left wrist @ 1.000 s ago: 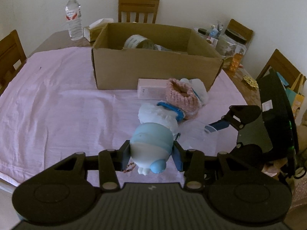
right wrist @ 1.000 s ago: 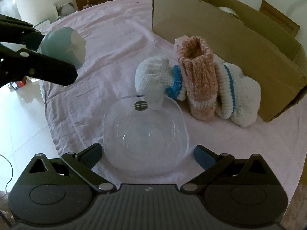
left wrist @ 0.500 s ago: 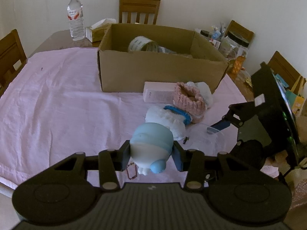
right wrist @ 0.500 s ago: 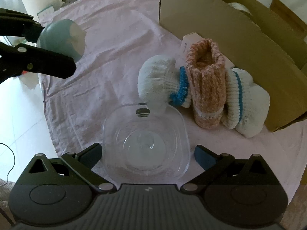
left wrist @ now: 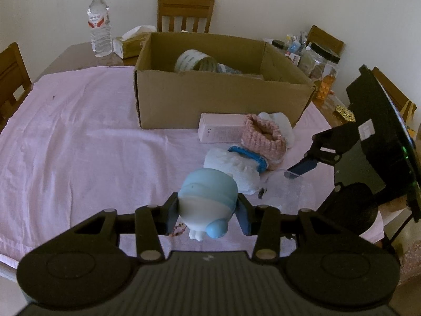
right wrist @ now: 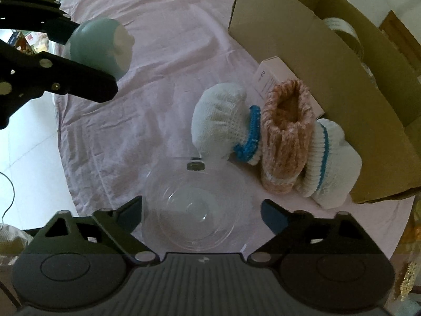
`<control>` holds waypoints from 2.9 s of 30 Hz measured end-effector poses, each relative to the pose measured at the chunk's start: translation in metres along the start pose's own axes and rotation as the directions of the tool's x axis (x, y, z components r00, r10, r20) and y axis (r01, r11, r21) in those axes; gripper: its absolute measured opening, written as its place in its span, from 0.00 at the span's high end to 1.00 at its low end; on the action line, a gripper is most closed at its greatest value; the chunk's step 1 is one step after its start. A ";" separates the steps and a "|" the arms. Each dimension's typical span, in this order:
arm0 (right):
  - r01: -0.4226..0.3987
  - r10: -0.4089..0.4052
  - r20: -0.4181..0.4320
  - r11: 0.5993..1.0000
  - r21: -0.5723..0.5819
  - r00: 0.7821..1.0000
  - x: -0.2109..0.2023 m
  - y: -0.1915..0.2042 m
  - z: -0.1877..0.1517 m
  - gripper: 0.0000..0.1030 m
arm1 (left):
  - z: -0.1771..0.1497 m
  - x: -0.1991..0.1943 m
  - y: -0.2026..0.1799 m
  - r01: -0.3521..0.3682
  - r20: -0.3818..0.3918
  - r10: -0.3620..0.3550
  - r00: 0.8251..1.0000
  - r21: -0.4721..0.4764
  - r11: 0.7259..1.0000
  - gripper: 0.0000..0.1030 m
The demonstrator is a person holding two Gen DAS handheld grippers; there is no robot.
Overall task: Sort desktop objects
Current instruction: 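Reach the right tool to the clear glass bowl while the left holds the toy, then carry the plush toy and glass bowl into the cardboard box with both tools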
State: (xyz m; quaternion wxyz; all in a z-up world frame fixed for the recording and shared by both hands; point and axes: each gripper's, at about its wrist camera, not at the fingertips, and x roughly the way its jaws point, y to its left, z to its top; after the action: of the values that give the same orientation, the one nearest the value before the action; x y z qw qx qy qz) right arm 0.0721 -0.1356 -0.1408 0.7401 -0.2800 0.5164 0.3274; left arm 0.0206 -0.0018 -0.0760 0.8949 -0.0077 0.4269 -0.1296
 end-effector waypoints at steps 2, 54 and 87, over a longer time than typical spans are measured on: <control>-0.006 0.006 -0.005 1.000 -0.003 1.000 0.001 -0.002 0.006 0.19 | 0.001 0.001 0.002 0.004 -0.001 -0.004 1.000 0.001 1.000 0.57; 0.111 -0.155 0.209 0.972 0.209 0.965 -0.123 -0.084 0.043 0.23 | 0.157 0.012 0.001 0.081 0.101 -0.102 0.990 0.191 0.978 0.57; 0.181 -0.252 0.213 0.936 0.303 0.944 -0.120 -0.163 0.084 0.23 | 0.181 0.066 0.034 0.001 0.021 -0.005 1.000 0.181 0.984 0.11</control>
State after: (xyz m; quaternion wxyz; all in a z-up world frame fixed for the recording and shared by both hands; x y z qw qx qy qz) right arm 0.2164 -0.1982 0.0109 0.8626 -0.1849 0.4264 0.1996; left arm 0.2069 -0.0023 -0.0156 0.8963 0.0715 0.4037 -0.1692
